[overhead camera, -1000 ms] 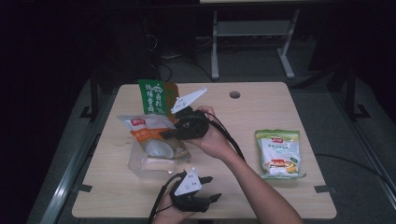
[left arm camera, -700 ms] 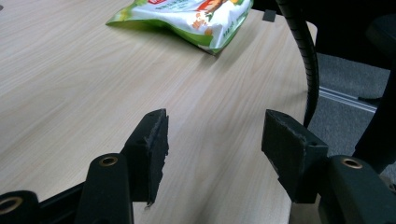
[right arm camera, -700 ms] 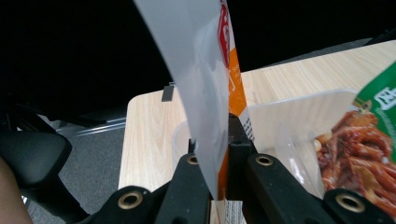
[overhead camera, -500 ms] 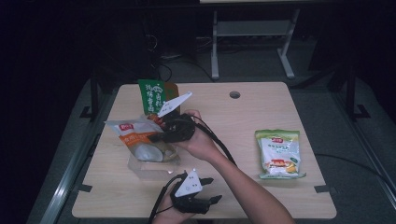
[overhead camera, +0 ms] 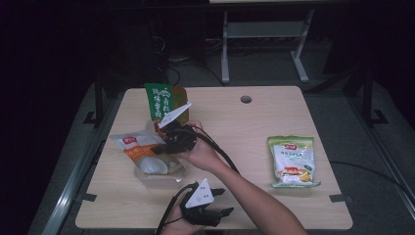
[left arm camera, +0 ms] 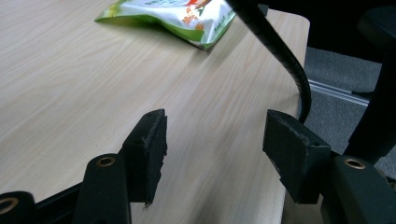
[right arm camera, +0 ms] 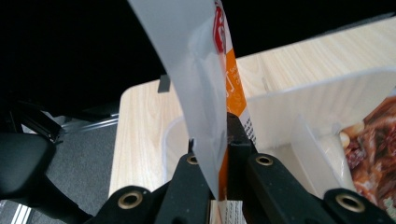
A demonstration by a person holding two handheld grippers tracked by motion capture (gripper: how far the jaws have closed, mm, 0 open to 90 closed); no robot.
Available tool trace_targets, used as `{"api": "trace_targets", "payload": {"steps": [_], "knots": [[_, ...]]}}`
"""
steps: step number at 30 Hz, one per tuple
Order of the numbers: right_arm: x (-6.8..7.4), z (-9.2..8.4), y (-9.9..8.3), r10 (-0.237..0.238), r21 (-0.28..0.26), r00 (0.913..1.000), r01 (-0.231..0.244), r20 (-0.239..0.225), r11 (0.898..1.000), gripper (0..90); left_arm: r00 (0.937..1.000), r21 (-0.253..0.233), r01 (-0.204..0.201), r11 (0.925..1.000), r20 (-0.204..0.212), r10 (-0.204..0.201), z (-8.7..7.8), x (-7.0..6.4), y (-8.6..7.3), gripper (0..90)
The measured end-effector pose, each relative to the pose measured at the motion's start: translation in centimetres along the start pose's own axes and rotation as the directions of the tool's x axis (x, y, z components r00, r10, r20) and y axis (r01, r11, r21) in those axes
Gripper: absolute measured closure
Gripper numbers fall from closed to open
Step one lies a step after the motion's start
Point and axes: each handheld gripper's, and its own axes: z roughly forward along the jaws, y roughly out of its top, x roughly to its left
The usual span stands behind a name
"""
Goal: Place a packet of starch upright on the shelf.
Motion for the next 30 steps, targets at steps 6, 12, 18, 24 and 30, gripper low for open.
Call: {"api": "trace_targets", "payload": {"steps": [6, 12, 18, 24, 30], "knots": [[-0.2, 1.1, -0.8, -0.003, 0.055, 1.0000, 0.003, 0.000, 0.998, 89.4, 0.9999, 0.006, -0.011, 0.9999, -0.001, 0.011, 0.0, 0.0, 0.0, 38.9], [-0.3, 1.3, -0.1, -0.010, 0.089, 0.9998, 0.012, -0.020, 0.996, 84.8, 0.9999, 0.002, -0.012, 0.9999, -0.004, 0.012, 0.0, 0.0, 0.0, 38.8], [-0.4, 1.8, 1.5, -0.019, 0.185, 0.9991, 0.026, -0.039, 0.982, 72.5, 1.0000, -0.002, 0.003, 1.0000, -0.001, -0.003, 0.1, -0.1, 0.0, 38.6], [-0.6, 3.2, 1.0, -0.044, 0.329, 0.9976, 0.059, -0.053, 0.943, 74.3, 0.9998, 0.001, -0.018, 0.9998, -0.003, 0.018, 0.0, -0.1, 0.1, 38.5], [-0.6, 3.1, 0.0, -0.062, 0.371, 0.9976, 0.069, -0.030, 0.926, 87.8, 0.9998, 0.004, -0.020, 0.9998, 0.003, 0.020, 0.2, -0.2, 0.1, 38.4]]}}
